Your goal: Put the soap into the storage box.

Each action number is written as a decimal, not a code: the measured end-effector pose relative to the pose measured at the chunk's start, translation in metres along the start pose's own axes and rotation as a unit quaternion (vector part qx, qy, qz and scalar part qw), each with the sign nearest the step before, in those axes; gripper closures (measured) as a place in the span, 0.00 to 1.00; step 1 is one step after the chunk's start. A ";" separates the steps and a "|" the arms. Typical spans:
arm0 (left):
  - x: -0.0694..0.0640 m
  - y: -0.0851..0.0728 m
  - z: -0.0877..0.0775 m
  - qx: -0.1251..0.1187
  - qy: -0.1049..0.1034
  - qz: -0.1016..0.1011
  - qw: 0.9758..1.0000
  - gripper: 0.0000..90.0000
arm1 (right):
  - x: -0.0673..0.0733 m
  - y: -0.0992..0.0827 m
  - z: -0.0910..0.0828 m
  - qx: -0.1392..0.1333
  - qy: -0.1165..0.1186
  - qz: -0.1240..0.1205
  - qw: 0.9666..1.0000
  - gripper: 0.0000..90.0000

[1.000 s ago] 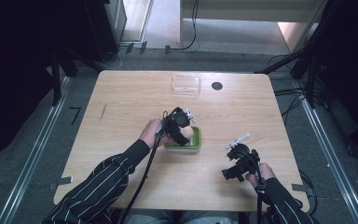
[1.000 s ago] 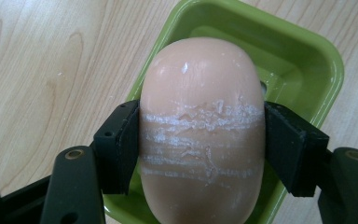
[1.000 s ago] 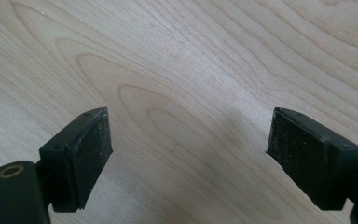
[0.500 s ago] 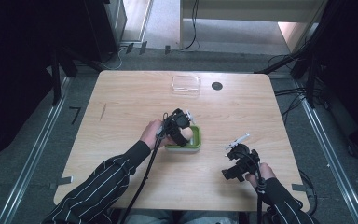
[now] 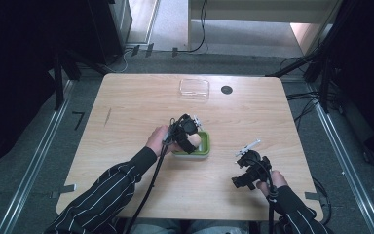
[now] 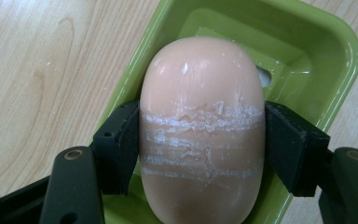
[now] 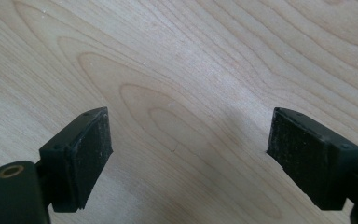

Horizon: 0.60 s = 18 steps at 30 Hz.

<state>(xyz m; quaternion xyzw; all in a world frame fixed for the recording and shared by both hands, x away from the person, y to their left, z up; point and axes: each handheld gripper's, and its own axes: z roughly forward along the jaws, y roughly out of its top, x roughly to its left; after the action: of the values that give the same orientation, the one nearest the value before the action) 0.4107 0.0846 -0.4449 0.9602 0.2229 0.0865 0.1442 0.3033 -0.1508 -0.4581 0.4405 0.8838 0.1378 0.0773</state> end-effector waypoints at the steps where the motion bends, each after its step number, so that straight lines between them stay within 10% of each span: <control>1: 0.000 0.000 0.000 0.000 0.000 -0.001 1.000 0.37 | 0.000 0.000 0.000 0.000 0.000 0.001 1.000 0.16; 18: -0.004 0.002 -0.001 0.001 0.015 -0.018 1.000 0.32 | 0.000 0.000 0.000 -0.001 -0.001 0.003 1.000 0.16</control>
<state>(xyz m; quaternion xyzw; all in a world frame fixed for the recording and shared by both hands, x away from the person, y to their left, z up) 0.4076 0.0814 -0.4435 0.9547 0.2426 0.0976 0.1418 0.3031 -0.1510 -0.4579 0.4428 0.8824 0.1387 0.0779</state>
